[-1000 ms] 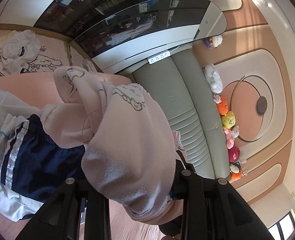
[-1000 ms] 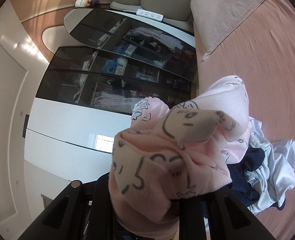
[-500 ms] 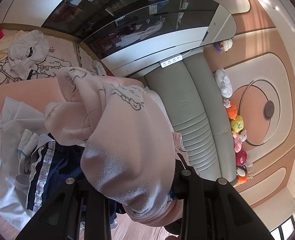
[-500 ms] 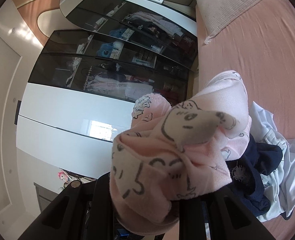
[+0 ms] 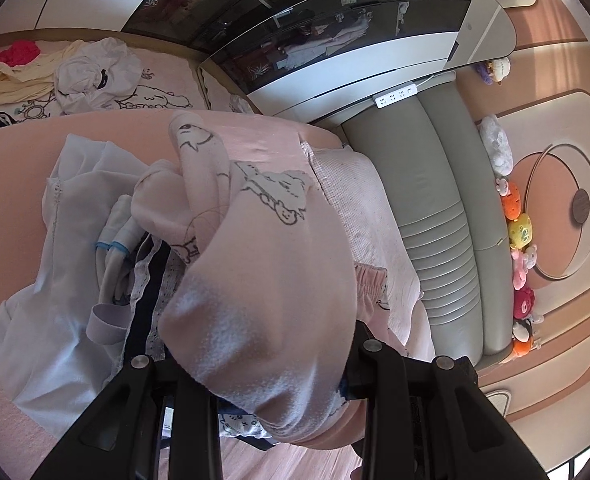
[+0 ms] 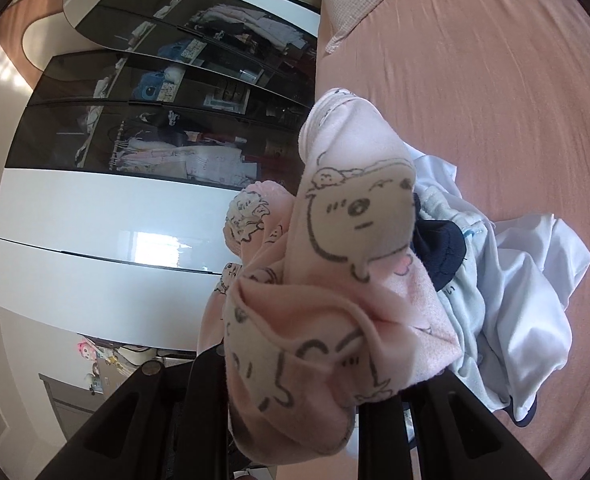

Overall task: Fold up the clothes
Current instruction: 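Lower the folded shorts onto the light blue clothes and open both grippers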

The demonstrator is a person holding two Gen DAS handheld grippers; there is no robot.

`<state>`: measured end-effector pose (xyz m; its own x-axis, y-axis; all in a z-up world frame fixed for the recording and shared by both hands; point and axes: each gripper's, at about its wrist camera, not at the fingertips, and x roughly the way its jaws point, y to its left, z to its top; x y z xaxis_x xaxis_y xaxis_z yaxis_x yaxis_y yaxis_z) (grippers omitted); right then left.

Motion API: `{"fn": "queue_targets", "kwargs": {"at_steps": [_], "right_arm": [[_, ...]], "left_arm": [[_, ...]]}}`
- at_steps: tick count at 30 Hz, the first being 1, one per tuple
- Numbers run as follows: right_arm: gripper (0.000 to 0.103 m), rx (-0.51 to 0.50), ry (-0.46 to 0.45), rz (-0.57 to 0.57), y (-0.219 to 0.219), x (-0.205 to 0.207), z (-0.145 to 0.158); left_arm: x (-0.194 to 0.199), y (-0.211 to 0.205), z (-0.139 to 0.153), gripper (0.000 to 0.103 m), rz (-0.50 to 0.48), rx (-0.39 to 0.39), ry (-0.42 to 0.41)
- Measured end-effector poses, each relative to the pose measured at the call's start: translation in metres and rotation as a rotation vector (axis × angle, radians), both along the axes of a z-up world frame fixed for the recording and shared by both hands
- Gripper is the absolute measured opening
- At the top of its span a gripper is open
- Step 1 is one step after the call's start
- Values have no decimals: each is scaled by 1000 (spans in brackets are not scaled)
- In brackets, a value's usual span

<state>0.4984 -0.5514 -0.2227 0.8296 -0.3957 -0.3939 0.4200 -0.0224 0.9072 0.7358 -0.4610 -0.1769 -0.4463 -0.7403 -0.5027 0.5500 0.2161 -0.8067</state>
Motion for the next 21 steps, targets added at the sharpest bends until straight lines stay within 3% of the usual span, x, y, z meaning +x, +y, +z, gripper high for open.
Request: {"fn": "queue_targets", "kwargs": {"at_steps": [7, 14, 17, 21], "right_arm": [[20, 6, 139, 28, -3, 4, -2], [21, 90, 125, 21, -5, 3, -20], [23, 134, 109, 26, -6, 1, -27], [27, 147, 94, 36, -7, -1, -27]], "left_arm": [[3, -1, -19, 29, -20, 55, -3], [8, -2, -44, 34, -2, 122, 104], [11, 1, -52, 40, 8, 128, 171], [24, 9, -62, 55, 47, 99, 359]]}}
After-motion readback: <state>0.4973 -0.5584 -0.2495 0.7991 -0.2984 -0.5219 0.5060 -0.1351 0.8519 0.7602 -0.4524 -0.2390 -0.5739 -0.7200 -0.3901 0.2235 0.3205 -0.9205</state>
